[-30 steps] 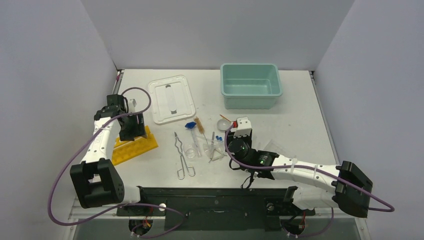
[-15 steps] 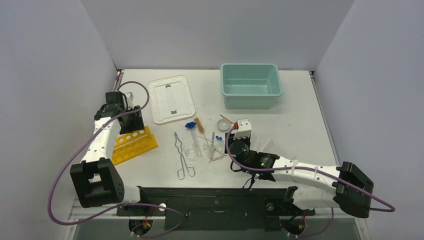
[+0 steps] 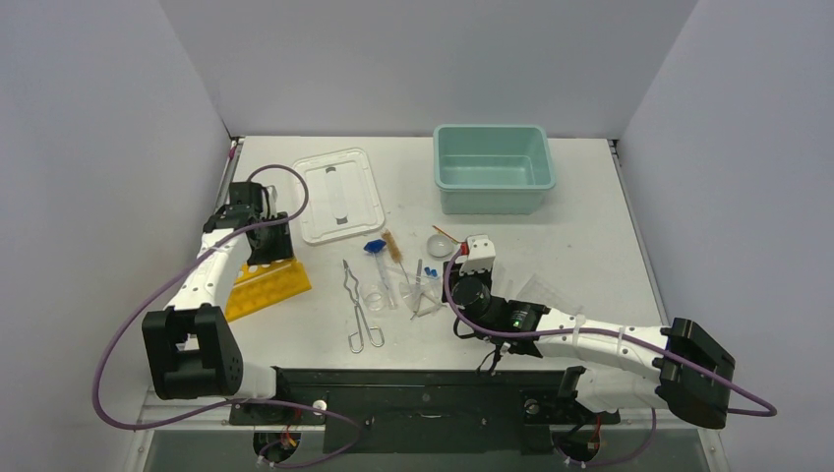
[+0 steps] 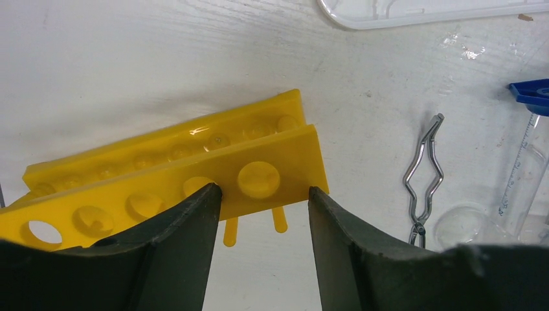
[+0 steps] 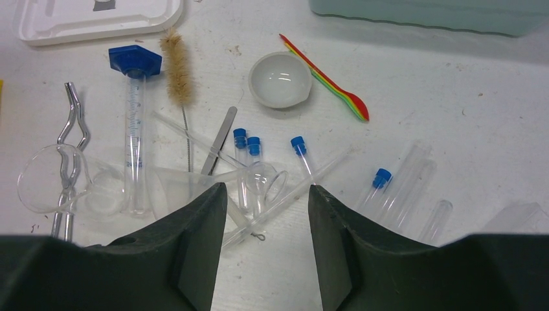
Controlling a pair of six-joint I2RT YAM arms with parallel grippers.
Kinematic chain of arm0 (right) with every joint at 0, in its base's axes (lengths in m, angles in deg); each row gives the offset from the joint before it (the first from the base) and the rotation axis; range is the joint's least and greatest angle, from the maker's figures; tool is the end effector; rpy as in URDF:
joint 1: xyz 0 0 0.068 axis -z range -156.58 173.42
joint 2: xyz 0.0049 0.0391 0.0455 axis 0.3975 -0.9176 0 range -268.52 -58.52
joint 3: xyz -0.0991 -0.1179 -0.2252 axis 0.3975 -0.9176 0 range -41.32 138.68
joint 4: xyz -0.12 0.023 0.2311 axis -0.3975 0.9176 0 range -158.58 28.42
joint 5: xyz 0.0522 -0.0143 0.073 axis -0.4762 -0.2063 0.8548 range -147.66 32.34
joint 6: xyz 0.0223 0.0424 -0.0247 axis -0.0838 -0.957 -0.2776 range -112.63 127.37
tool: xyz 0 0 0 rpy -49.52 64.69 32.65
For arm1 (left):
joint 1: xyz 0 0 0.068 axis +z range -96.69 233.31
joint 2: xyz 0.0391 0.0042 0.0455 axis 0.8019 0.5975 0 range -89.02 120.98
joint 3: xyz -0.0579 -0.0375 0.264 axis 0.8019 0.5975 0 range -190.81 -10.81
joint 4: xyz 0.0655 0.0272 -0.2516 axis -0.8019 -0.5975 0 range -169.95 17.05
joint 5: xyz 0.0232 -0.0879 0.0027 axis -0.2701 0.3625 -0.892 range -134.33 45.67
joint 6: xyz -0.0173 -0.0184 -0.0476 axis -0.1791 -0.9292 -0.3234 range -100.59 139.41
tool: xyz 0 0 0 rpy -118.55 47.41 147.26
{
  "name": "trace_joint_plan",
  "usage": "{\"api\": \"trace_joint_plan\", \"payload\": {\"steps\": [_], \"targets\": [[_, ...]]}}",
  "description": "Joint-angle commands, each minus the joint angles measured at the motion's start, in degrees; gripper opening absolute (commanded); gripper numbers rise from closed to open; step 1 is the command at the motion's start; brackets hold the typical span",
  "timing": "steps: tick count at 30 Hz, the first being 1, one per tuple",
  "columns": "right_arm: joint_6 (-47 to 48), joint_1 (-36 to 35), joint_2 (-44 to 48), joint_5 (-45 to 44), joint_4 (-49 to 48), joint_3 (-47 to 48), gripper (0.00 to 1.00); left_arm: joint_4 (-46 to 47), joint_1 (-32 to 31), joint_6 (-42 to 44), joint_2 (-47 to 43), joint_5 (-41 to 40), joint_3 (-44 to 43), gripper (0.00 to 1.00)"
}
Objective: Organize the chemistry lab equipment
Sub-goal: Move the test tube rack to the center of the board.
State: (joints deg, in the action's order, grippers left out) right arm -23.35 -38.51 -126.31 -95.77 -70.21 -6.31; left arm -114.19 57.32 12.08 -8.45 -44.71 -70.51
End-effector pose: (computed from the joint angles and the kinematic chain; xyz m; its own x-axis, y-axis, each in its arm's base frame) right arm 0.1350 0.2066 0.2230 -0.4370 0.0349 -0.8988 -0.2589 0.9521 0.1628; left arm 0.2776 0.0196 0.2460 -0.8651 -0.1887 -0.4647 -0.1851 0.9812 -0.0539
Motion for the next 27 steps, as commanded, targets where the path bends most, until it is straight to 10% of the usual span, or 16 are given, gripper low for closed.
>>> {"api": "trace_joint_plan", "payload": {"steps": [1,27], "targets": [[-0.5,-0.3,0.5,-0.2,-2.4,-0.1,0.45,1.1,-0.7,-1.4,1.0,-4.0,0.9,0.49],[-0.3,-0.3,1.3,-1.4,-0.7,-0.1,0.45,-3.6,-0.7,2.0,5.8,3.6,1.1,0.59]]}}
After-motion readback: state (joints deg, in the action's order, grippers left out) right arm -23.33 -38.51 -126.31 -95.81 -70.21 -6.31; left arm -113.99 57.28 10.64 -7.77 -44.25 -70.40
